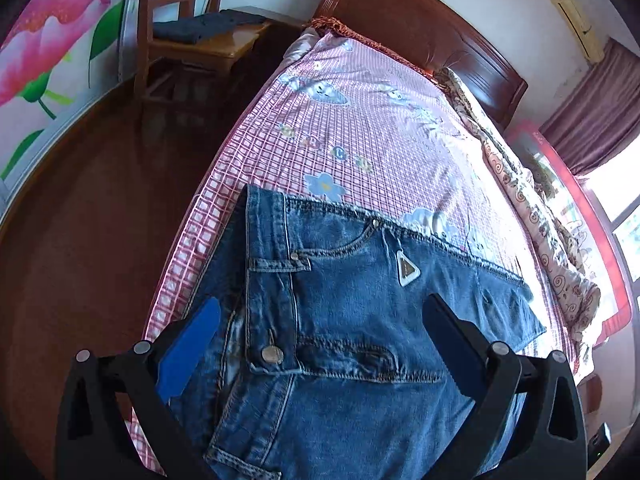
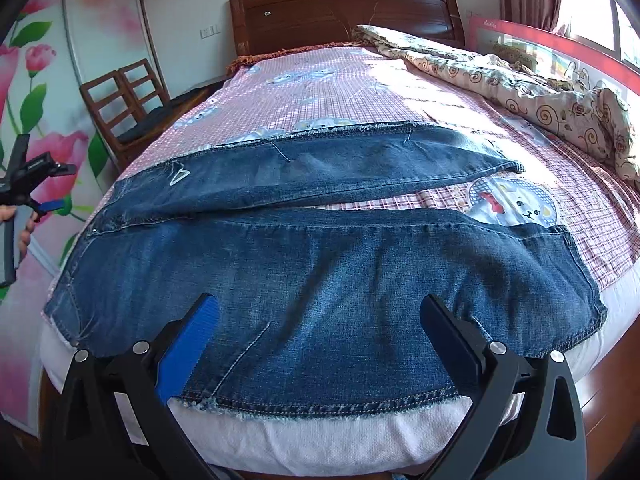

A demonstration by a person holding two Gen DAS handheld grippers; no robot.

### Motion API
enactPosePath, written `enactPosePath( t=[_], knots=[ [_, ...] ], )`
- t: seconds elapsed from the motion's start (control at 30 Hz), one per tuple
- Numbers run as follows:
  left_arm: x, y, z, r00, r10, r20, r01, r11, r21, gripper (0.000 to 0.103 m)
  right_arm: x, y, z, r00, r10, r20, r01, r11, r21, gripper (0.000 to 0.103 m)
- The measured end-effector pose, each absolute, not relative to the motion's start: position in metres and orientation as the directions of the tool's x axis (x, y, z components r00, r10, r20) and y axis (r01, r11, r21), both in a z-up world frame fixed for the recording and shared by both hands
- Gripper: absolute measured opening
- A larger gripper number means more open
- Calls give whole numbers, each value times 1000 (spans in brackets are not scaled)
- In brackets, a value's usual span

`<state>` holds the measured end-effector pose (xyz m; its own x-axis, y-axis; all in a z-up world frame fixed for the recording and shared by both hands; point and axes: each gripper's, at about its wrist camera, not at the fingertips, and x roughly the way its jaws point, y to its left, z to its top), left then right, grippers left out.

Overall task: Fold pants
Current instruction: 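Lower the left tool onto the jeans waistband and close it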

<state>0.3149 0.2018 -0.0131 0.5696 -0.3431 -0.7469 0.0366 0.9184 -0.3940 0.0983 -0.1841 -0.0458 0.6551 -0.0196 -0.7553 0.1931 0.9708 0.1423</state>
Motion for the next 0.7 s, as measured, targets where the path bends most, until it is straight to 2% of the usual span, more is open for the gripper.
enactPosePath(
  t=[0.2, 0.33, 0.4, 0.43, 0.47, 0.53, 0.7],
  knots=[
    [406, 225, -44, 492, -473, -731, 44, 852, -522, 101, 128, -176, -46, 626, -13, -780, 181, 975, 129, 100],
    [446, 226, -65, 444, -509, -737, 69, 840, -538, 100, 148, -168, -45, 615, -6, -789, 161, 980, 119, 100],
    [458, 220, -77, 397, -530, -750, 97, 836, -540, 95, 156, -164, -45, 607, 8, -794, 156, 979, 130, 100],
    [464, 215, -83, 368, -534, -762, 115, 839, -532, 85, 159, -162, -46, 604, 13, -797, 155, 979, 134, 100],
    [467, 212, -88, 339, -537, -772, 129, 840, -528, 82, 162, -160, -46, 602, 21, -798, 152, 978, 141, 100],
    [472, 207, -97, 313, -517, -797, 142, 855, -499, 78, 168, -154, -48, 597, 37, -802, 141, 978, 150, 100],
    [479, 211, -107, 313, -510, -801, 127, 859, -497, 79, 176, -142, -48, 591, 73, -803, 109, 979, 170, 100]
  ],
)
